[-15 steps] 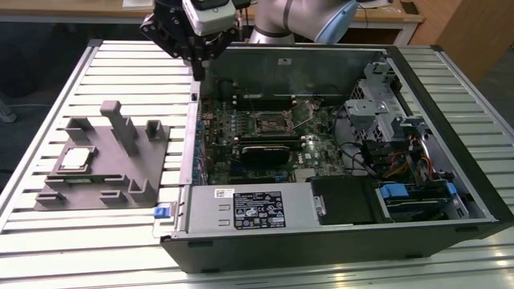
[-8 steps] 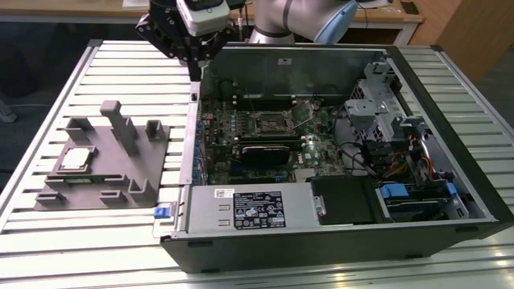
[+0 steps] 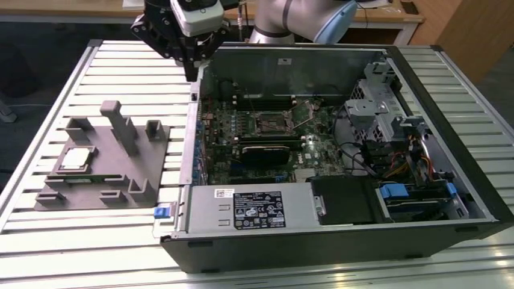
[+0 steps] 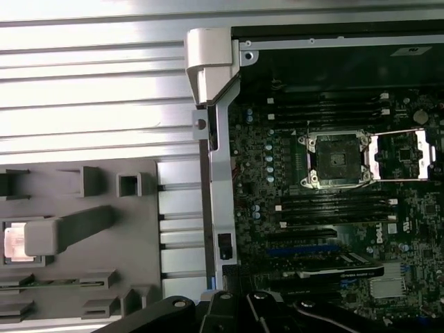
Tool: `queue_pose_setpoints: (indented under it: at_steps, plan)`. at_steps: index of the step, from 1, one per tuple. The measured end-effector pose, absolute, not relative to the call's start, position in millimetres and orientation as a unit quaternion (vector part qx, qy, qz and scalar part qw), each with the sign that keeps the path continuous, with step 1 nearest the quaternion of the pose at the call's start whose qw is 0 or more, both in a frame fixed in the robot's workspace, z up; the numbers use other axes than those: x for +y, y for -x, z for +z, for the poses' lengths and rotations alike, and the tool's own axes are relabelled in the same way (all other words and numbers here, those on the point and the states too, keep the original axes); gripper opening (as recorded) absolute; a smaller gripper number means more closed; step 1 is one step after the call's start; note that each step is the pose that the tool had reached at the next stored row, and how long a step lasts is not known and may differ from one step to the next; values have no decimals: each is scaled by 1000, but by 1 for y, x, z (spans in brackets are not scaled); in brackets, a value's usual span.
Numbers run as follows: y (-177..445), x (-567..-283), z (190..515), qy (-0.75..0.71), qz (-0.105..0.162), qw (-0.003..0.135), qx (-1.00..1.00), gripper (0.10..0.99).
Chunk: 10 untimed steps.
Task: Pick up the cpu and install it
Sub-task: 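Reach for the cpu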
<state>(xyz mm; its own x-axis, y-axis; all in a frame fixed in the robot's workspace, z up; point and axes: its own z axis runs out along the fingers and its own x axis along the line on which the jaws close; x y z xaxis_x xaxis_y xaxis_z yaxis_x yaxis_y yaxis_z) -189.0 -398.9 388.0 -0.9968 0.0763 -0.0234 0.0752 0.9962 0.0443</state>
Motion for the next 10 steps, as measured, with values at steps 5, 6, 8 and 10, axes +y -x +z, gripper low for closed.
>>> queue_pose_setpoints:
  at_steps: [5, 6, 8, 10]
  plan:
    - [193, -399, 388, -38, 22, 13, 999, 118]
    - [193, -399, 388, -38, 22, 13, 999, 118]
    - [195, -399, 388, -38, 22, 13, 999, 118]
    - [196, -399, 387, -38, 22, 12, 999, 118]
